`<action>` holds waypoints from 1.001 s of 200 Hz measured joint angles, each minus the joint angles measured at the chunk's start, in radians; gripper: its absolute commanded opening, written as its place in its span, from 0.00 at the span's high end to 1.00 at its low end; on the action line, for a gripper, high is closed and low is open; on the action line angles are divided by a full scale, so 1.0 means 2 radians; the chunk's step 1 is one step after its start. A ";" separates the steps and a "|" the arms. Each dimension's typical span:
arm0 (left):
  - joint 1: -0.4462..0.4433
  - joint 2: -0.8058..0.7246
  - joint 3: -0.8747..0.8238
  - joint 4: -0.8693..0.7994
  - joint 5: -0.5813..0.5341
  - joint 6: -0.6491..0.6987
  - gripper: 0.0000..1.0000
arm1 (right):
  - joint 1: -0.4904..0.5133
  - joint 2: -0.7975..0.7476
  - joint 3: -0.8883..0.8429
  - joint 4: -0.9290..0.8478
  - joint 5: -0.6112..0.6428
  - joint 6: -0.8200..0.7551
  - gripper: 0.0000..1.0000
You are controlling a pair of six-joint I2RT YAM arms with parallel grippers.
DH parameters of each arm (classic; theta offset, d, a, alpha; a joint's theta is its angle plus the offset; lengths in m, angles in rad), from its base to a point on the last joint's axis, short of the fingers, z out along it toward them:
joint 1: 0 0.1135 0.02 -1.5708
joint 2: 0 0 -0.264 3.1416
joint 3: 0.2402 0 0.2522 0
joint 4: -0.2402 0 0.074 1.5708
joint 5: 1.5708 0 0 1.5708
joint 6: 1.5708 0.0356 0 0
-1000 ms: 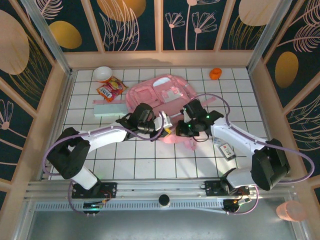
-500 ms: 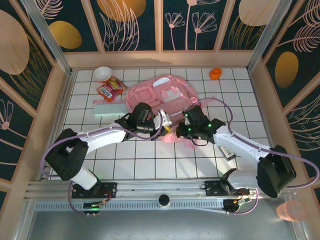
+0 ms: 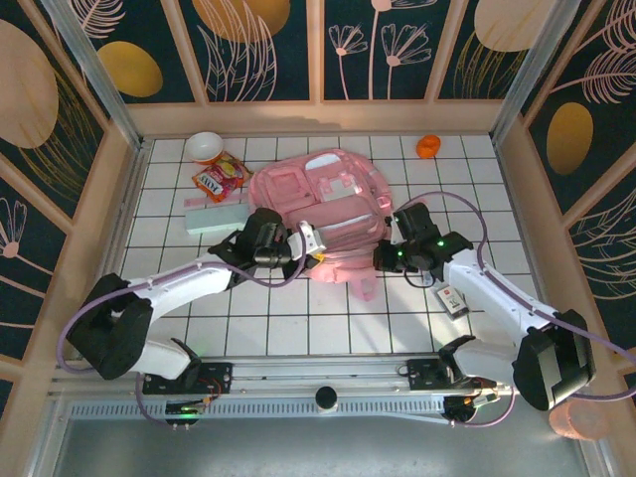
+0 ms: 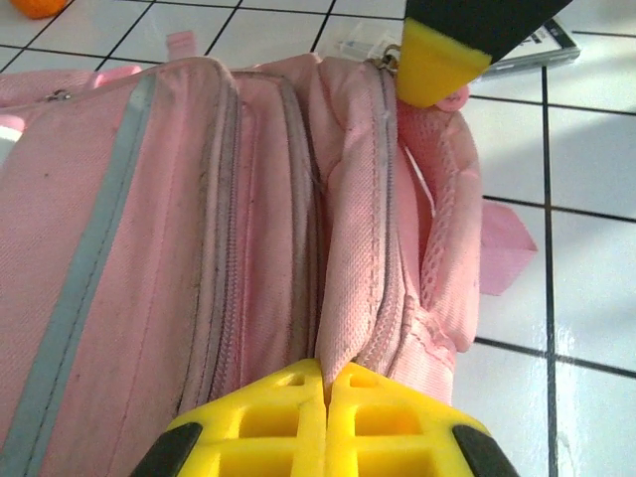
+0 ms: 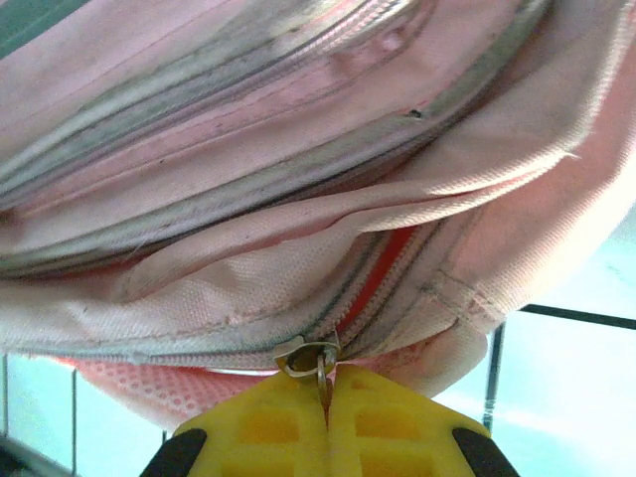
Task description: Pack the student bag
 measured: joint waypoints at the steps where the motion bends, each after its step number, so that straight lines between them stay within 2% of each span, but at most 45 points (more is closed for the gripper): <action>1: 0.001 -0.001 -0.001 0.000 -0.001 0.001 0.91 | 0.001 0.000 0.000 0.000 0.000 0.000 1.00; 9: 0.003 -0.007 -0.005 -0.003 -0.005 0.005 0.79 | 0.007 0.000 0.000 0.002 -0.007 -0.001 1.00; 19: 0.006 -0.013 -0.007 -0.011 -0.010 0.010 0.57 | 0.019 0.000 0.000 0.005 -0.010 -0.001 1.00; 27: 0.010 -0.018 -0.007 -0.019 -0.012 0.018 0.47 | 0.032 0.000 0.000 0.006 -0.011 0.001 1.00; 51: 0.012 -0.019 0.018 -0.064 -0.014 0.029 0.39 | 0.077 0.004 0.000 0.021 -0.019 0.014 1.00; 70: -0.017 -0.019 0.043 -0.075 -0.018 0.042 0.37 | 0.111 0.018 0.002 0.038 -0.031 0.026 1.00; 93: -0.050 -0.015 0.052 -0.074 -0.015 0.051 0.39 | 0.135 0.035 0.010 0.049 -0.047 0.029 1.00; 124: -0.055 0.015 0.056 -0.076 -0.015 0.064 0.44 | 0.139 0.042 0.017 0.044 -0.051 0.029 1.00; 146: -0.055 0.039 0.056 -0.083 -0.020 0.074 0.66 | 0.139 0.041 0.020 0.044 -0.054 0.028 1.00; 165: -0.059 0.043 0.056 -0.085 -0.019 0.081 0.76 | 0.134 0.041 0.020 0.043 -0.054 0.027 1.00; 181: -0.060 0.043 0.053 -0.080 -0.020 0.080 0.99 | 0.124 0.040 0.020 0.043 -0.058 0.025 1.00; 200: -0.061 0.037 0.043 -0.063 -0.027 0.082 1.00 | 0.103 0.036 0.020 0.038 -0.065 0.021 1.00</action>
